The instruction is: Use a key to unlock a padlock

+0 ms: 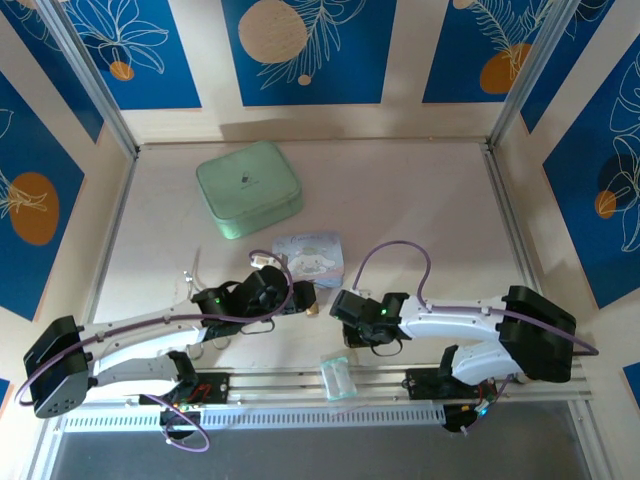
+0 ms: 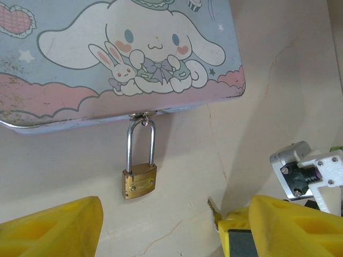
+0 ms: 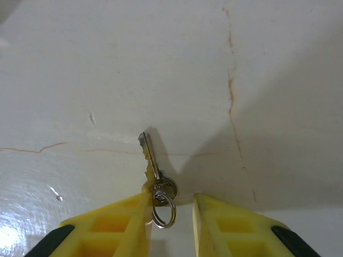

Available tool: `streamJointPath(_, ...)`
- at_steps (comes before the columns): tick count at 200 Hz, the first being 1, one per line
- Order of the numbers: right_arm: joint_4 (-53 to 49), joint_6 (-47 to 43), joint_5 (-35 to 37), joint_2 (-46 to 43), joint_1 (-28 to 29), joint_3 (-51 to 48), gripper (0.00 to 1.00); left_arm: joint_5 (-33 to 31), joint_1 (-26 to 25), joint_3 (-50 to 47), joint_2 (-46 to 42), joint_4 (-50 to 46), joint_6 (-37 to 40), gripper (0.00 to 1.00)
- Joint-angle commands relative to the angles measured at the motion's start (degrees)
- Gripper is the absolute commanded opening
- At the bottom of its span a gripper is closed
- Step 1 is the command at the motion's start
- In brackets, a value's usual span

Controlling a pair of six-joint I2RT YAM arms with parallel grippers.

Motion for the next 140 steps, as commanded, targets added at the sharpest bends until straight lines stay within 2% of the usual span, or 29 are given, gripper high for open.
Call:
streamJointPath(1, 0.2, 0.7, 0.7, 1.1, 0.4, 1.5, 0.26, -1.3, -0.6, 1.1, 0.6, 0.3, -0.8, 0.72)
streamJointPath(42, 1.5, 0.9, 0.2, 2.1, 0.5, 0.9, 0.24, -1.4, -0.6, 1.0, 1.7, 0.8, -0.8, 0.72)
streamJointPath(58, 1.8, 0.6, 0.3, 2.5, 0.3, 0.7, 0.16, -1.3, -0.6, 1.0, 2.3, 1.2, -0.9, 0.72)
streamJointPath(86, 4.7, -0.8, -1.2, 2.6, -0.2, -0.1, 0.14, -0.9, -0.6, 1.0, 3.2, 1.8, -1.0, 0.72)
streamJointPath(100, 6.2, -1.3, -2.5, 2.5, -0.9, -0.7, 0.07, -0.9, -0.6, 1.0, 3.5, 2.0, -0.9, 0.72)
streamJointPath(140, 6.8, -2.1, -3.4, 1.3, -2.5, -1.8, 0.00, 1.0, -0.6, 1.3, 5.3, 3.2, -0.4, 0.71)
